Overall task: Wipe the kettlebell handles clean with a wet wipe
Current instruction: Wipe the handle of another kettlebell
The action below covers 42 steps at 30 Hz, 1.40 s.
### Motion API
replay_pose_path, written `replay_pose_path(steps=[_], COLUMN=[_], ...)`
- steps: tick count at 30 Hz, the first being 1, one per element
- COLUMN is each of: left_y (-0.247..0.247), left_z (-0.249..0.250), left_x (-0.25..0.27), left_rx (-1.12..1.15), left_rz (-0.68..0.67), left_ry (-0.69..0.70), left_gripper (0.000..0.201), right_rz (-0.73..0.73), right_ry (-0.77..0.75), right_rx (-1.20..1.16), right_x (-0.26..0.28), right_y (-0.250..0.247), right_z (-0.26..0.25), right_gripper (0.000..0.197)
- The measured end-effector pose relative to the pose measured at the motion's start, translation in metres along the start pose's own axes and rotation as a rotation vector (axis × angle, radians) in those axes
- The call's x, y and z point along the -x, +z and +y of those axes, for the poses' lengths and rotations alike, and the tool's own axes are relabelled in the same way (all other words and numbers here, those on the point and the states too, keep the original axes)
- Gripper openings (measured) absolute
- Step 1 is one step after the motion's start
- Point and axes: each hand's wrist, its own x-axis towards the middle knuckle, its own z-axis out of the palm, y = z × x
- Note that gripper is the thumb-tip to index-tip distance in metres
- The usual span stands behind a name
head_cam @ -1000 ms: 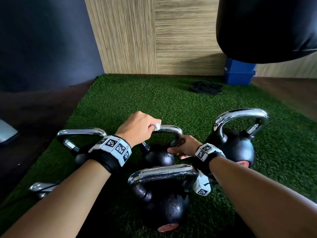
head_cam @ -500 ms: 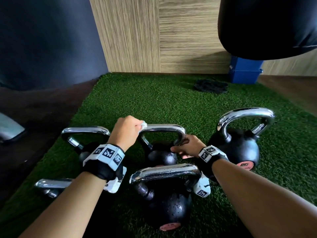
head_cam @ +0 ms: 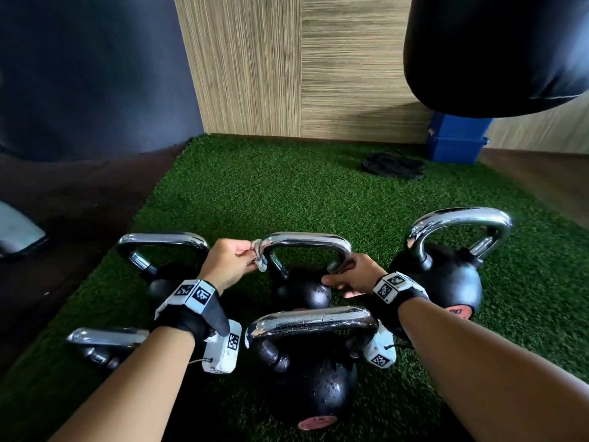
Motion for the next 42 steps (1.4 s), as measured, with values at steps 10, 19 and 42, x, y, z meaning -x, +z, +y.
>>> replay_pose_path(steps=[10,19,42], left_y=[0.02,0.019,0.069], left_z=[-0.017,-0.02,0.03], left_x=[0.011,-0.006,-0.06], left_rx=[0.123,-0.029,-0.25], left_rz=[-0.071,-0.059,-0.041], left_ry=[-0.116,-0.068,-0.145], left_gripper=[0.013,0.03,0.022], right_rz=[-0.053,-0.029,-0.194], right_ry=[0.044,0.021,0.059], right_rx=[0.013,0.362,0.298], right_x=[0.005,0.019,0.003], right_y=[-0.003,-0.007,0.021], right_z=[-0.001,-0.02,-0.037], right_gripper=[0.041,0.018,0.005])
